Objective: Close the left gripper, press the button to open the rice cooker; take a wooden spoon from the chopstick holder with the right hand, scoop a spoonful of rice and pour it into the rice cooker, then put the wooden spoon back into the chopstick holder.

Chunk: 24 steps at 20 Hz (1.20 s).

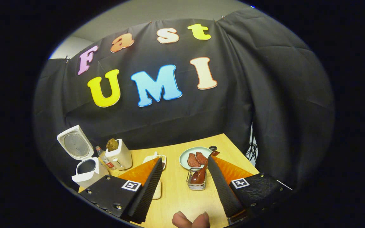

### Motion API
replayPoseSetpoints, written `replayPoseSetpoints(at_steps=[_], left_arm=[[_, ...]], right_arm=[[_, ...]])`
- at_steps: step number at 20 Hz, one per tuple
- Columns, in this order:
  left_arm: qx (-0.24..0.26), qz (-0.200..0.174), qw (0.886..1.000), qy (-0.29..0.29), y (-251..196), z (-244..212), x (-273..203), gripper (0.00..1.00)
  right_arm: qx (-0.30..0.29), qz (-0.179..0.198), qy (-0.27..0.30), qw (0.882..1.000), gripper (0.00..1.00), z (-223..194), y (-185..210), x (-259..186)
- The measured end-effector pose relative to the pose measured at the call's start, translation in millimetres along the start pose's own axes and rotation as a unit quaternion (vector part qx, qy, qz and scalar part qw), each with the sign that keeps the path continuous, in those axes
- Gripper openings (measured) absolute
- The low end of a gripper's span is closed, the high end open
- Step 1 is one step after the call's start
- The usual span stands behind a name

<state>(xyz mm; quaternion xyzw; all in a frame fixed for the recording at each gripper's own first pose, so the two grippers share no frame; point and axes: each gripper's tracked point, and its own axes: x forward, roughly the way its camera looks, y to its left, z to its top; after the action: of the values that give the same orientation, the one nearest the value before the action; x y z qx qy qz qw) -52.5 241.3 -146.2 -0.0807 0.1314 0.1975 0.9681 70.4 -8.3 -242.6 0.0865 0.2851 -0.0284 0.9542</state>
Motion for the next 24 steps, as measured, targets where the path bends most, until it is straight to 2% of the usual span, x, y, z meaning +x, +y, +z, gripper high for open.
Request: replayPoseSetpoints(at_steps=[4,5,6,7,9,10,11,12,13,15,18,21,22,23,24], left_arm=[[-0.044,-0.026,0.999,-0.01,38.1,-1.5,45.9,0.74],[-0.057,-0.034,0.998,-0.009,42.7,-3.7,62.9,0.9],[-0.069,-0.038,0.997,-0.007,46.8,-5.0,79.5,0.8],[-0.081,-0.036,0.996,-0.005,54.5,-3.9,97.5,0.87],[-0.09,-0.016,0.996,-0.02,71.8,6.7,133.4,0.88],[-0.089,-0.01,0.996,-0.024,77.3,11.4,151.0,0.88],[-0.088,-0.009,0.996,-0.028,77.6,14.2,166.2,0.88],[-0.089,-0.008,0.996,-0.028,79.5,15.9,182.2,1.0],[-0.088,-0.009,0.996,-0.03,79.5,16.7,197.2,0.88],[-0.082,-0.012,0.996,-0.033,80.1,18.5,218.4,0.95],[-0.052,-0.014,0.998,-0.044,80.0,23.0,251.2,0.94],[-0.014,0.0,0.998,-0.053,84.9,21.8,299.3,0.89],[-0.007,0.007,0.999,-0.044,86.0,16.3,316.3,0.94],[-0.005,0.011,0.999,-0.037,87.0,10.2,332.9,0.94],[-0.002,0.017,0.999,-0.034,88.0,7.1,350.5,1.0]], right_arm=[[0.001,0.018,-0.042,0.999,0.88,22.2,57.3,-53.7],[0.001,0.018,-0.062,0.998,0.88,32.4,68.6,-65.9],[-0.007,0.022,-0.072,0.997,0.89,36.1,80.4,-76.0],[-0.026,0.026,-0.074,0.997,0.92,37.9,94.1,-84.3],[-0.066,0.029,-0.084,0.994,0.97,40.8,110.4,-93.6],[-0.08,0.034,-0.088,0.992,0.97,43.4,120.2,-96.3],[-0.09,0.034,-0.085,0.992,0.91,42.5,126.7,-97.5],[-0.096,0.036,-0.082,0.991,0.97,40.5,130.1,-96.7],[-0.099,0.035,-0.083,0.991,0.97,41.0,133.2,-97.0],[-0.104,0.032,-0.082,0.991,0.97,39.6,138.1,-100.9],[-0.106,0.03,-0.073,0.991,0.96,30.8,146.0,-101.6],[-0.105,0.045,-0.054,0.992,0.97,17.9,161.2,-100.7],[-0.109,0.048,-0.049,0.992,0.97,14.5,163.9,-99.7],[-0.114,0.05,-0.047,0.991,0.97,12.8,167.2,-99.6],[-0.118,0.052,-0.044,0.991,0.96,10.9,169.8,-100.4]])
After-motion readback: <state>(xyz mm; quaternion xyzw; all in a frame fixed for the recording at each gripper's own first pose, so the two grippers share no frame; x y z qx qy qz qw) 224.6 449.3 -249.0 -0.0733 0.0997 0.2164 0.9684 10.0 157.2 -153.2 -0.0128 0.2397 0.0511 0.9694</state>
